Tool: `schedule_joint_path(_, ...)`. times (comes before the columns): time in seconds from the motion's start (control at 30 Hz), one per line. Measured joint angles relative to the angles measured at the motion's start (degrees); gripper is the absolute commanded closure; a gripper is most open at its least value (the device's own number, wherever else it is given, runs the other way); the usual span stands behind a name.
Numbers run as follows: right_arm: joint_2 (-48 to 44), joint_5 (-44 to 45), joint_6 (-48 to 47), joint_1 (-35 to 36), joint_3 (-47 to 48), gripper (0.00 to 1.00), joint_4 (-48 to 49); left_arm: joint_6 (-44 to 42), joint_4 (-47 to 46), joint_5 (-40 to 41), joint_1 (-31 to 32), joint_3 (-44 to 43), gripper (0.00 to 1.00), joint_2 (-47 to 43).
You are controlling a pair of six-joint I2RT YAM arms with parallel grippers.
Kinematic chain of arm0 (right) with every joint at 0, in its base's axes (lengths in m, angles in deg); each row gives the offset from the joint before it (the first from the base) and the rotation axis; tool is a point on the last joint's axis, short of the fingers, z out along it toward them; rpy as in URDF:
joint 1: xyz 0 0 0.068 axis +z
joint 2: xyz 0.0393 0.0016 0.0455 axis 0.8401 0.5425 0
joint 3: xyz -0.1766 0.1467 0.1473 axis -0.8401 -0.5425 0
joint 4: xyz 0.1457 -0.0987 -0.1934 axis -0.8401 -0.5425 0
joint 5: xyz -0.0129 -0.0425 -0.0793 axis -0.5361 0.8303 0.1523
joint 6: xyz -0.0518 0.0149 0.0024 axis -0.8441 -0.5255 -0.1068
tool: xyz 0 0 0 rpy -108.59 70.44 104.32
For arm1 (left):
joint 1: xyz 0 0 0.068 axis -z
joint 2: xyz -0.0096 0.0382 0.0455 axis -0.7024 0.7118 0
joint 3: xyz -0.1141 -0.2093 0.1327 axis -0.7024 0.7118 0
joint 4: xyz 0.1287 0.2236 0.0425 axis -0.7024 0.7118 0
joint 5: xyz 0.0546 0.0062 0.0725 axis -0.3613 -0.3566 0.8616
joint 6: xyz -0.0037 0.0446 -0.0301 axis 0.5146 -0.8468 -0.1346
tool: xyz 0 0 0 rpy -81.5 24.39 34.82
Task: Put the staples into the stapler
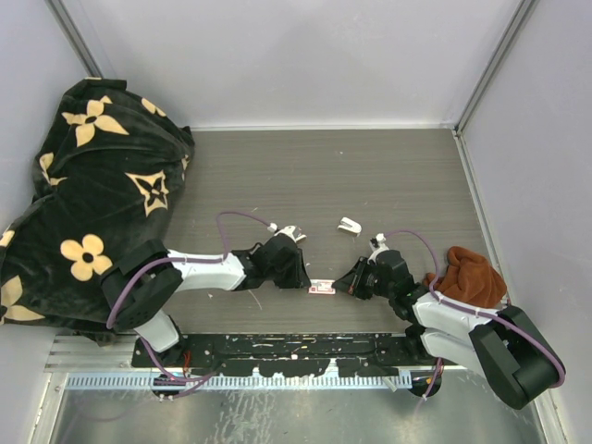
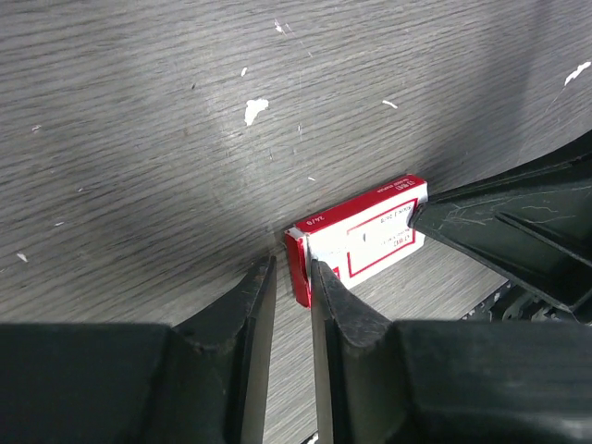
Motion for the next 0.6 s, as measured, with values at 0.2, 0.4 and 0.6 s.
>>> schedule_joint_path(0.2, 0.0, 0.0, 0.0, 0.0, -0.1, 0.99, 0.2, -0.9, 1.1, 0.1, 0.0, -0.9, 0.85, 0.6)
schedule_joint_path(0.4, 0.0, 0.2, 0.0, 0.0, -0.2, 0.99, 0.4, -1.0, 2.3, 0.4, 0.0, -1.3, 0.87, 0.7)
schedule_joint_path(0.6, 0.0, 0.2, 0.0, 0.0, -0.3, 0.99, 0.5, -1.0, 3.0, 0.6, 0.0, -1.6, 0.87, 0.7)
